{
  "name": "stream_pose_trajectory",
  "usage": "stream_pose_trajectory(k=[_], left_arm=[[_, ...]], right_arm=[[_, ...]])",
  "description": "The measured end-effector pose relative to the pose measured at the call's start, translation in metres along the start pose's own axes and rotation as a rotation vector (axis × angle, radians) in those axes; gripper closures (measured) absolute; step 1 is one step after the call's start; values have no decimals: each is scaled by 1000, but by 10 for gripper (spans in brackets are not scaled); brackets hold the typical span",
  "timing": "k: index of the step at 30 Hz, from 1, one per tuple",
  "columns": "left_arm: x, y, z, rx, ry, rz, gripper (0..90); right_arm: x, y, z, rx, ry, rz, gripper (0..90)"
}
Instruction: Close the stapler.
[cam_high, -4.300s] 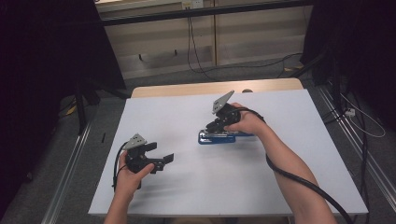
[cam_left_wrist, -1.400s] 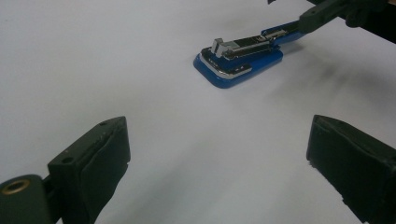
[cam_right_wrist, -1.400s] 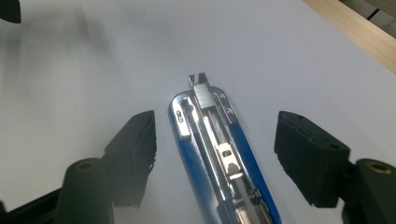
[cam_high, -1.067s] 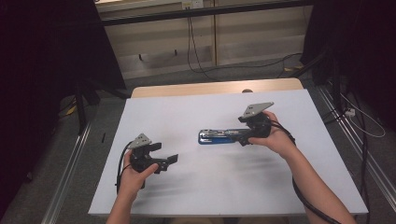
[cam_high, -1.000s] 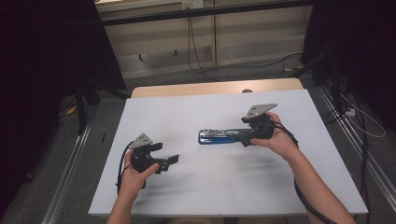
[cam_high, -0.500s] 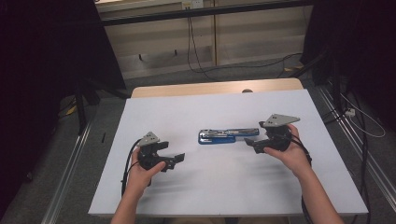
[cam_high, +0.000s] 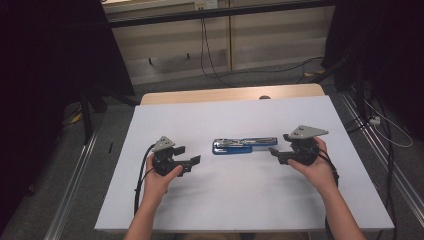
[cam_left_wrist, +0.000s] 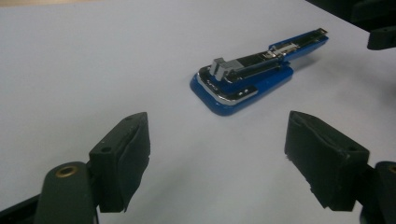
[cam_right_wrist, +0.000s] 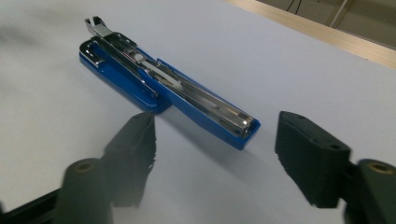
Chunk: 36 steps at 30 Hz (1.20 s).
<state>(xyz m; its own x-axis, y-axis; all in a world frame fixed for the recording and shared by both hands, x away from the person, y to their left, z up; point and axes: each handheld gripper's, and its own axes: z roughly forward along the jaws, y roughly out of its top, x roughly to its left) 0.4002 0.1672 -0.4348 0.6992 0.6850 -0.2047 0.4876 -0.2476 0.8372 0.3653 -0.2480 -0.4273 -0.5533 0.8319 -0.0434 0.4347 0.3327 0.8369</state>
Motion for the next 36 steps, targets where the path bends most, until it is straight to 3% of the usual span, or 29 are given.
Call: stream_pose_trajectory(k=[7, 12, 18, 22, 25, 30, 33, 36], left_arm=[[-4, 3, 13, 15, 22, 29, 441], [-6, 5, 22, 30, 31, 39, 605], [-4, 5, 36, 41, 25, 13, 769], [-2, 3, 42, 40, 26, -2, 869], [-4, 3, 46, 38, 23, 5, 900], [-8, 6, 54, 38, 11, 23, 900], [-13, 9, 57, 48, 2, 43, 900], [-13, 9, 62, 42, 3, 34, 900]], right_arm=[[-6, -11, -1, 12, -19, 63, 500], [-9, -16, 1, 26, -22, 49, 583], [-15, -21, 4, 58, -35, 53, 727], [-17, -22, 8, 51, -59, 63, 840], [-19, -22, 13, 70, -69, 69, 896], [-16, -22, 23, 126, -63, 57, 900], [-15, -20, 26, 132, -60, 45, 900], [-15, -18, 30, 147, -73, 33, 900]])
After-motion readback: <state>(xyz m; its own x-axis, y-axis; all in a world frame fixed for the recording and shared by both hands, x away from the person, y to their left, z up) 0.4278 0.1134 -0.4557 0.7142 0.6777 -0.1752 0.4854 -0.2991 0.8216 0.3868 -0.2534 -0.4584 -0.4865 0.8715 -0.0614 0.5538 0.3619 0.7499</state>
